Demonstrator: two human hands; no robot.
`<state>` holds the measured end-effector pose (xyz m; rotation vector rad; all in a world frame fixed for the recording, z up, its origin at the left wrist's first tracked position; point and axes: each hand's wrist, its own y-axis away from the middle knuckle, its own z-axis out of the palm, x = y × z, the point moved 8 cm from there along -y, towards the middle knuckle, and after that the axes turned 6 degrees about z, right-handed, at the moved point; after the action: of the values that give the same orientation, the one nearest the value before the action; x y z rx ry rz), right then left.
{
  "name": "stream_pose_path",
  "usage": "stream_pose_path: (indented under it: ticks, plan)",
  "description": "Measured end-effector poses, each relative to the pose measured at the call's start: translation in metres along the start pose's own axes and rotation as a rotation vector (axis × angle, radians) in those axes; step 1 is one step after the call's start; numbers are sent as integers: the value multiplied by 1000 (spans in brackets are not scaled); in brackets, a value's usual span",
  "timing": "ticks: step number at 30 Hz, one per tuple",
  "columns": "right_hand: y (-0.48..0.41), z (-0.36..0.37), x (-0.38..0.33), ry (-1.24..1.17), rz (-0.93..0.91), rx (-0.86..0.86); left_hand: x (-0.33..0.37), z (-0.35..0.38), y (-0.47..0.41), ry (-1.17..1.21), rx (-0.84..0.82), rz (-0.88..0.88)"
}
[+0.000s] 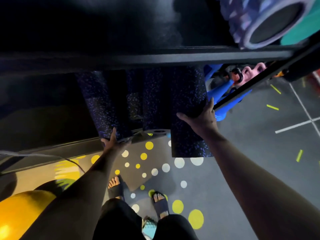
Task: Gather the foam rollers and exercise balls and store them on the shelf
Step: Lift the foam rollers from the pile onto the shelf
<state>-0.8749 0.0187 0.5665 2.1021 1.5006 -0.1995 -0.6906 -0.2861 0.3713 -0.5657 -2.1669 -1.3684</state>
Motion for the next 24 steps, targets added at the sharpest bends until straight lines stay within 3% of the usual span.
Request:
stream_pose_path:
  ticks: [10,17,21,24]
  plan:
    - [-37,-22,-67,38,-198,132,0,-1,16,-21,17,78]
    - [14,-37,-39,121,-356,280,6,-10,90,57,-17,195]
    - [68,-47,-41,160,-616,401,23,-12,159,150,199,230]
    - [118,-34,-49,182,-843,319,17,-10,198,117,334,229]
